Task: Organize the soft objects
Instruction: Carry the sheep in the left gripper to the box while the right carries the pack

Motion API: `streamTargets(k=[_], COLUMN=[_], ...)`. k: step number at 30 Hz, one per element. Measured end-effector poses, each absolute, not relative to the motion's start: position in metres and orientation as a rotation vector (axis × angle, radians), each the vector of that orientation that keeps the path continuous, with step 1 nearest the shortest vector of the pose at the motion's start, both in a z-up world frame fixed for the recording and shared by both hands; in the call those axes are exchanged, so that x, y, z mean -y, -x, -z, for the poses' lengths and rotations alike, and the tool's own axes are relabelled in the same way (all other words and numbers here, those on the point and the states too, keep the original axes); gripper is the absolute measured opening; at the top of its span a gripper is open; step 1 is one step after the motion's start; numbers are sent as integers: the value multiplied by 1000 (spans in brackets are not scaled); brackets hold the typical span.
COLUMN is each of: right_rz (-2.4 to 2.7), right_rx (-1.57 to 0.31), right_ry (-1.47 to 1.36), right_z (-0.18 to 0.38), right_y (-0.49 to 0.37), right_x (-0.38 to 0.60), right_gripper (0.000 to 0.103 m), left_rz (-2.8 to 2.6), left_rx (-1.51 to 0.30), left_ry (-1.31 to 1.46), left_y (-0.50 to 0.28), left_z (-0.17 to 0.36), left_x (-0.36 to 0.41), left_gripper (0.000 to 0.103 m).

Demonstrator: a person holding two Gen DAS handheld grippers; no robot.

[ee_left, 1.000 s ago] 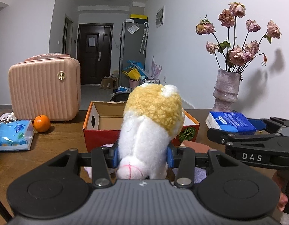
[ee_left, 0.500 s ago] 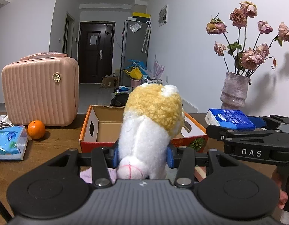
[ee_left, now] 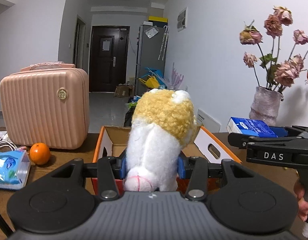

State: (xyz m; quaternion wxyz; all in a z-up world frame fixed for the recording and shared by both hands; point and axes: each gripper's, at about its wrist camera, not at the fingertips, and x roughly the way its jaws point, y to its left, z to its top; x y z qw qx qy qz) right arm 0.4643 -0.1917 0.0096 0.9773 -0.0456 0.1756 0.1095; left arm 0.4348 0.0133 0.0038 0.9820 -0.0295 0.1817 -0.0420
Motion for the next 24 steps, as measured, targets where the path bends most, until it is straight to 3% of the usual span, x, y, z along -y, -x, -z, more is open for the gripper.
streamTargets(k=[24], right_rz=[-219], right_rx=[-492], right_ry=[85], right_z=[6], right_y=[-577], right_x=[188], right_gripper=[81], left_rz=[16], left_rx=[-394], left_ry=[41], left_y=[-543], left_z=[2], left_x=[-30], left_gripper=[46])
